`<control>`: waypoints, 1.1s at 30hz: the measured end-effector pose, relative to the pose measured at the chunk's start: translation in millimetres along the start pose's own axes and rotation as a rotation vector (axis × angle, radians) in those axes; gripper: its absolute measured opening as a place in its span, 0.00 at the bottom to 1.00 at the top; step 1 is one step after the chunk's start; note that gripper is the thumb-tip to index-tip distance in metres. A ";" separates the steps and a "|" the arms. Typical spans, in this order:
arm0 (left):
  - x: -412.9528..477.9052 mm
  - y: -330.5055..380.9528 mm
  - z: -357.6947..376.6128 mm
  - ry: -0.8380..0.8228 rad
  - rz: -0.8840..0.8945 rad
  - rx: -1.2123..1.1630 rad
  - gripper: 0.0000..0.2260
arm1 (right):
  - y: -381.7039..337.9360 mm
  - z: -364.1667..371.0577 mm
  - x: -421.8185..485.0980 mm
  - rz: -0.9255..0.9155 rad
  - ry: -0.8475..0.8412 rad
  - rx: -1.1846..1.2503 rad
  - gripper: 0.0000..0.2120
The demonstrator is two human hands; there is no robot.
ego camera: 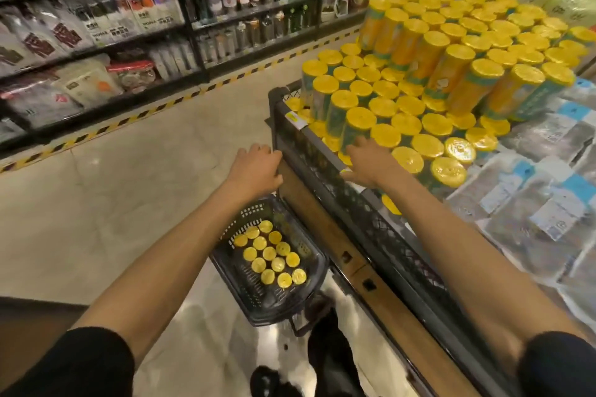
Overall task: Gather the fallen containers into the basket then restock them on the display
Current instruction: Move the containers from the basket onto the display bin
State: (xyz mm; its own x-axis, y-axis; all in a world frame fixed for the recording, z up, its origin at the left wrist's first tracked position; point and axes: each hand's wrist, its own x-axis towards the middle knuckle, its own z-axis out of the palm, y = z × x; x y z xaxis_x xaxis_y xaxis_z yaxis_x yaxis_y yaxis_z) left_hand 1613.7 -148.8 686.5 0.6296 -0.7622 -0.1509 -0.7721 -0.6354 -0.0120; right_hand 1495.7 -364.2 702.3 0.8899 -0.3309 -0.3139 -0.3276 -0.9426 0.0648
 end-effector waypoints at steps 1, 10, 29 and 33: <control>-4.9 -3.7 7.2 -0.013 0.003 -0.006 0.20 | -7.8 7.0 -2.0 -0.006 -0.010 0.007 0.28; -5.7 -30.7 49.6 -0.087 0.034 -0.023 0.19 | -52.0 62.9 11.6 -0.061 -0.086 0.100 0.26; -14.3 -95.8 231.7 -0.367 0.297 -0.097 0.18 | -161.5 225.8 22.7 0.207 -0.366 0.295 0.25; -8.6 -111.1 292.2 -0.409 0.370 -0.097 0.19 | -182.1 275.5 31.0 0.294 -0.376 0.368 0.23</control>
State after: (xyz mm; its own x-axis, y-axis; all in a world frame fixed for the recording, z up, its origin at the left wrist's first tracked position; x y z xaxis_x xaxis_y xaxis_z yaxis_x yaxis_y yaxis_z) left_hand 1668.8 -35.3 400.3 0.2184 -0.8385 -0.4992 -0.9113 -0.3582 0.2031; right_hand 1495.5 -190.3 419.9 0.5942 -0.4731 -0.6505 -0.6907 -0.7145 -0.1113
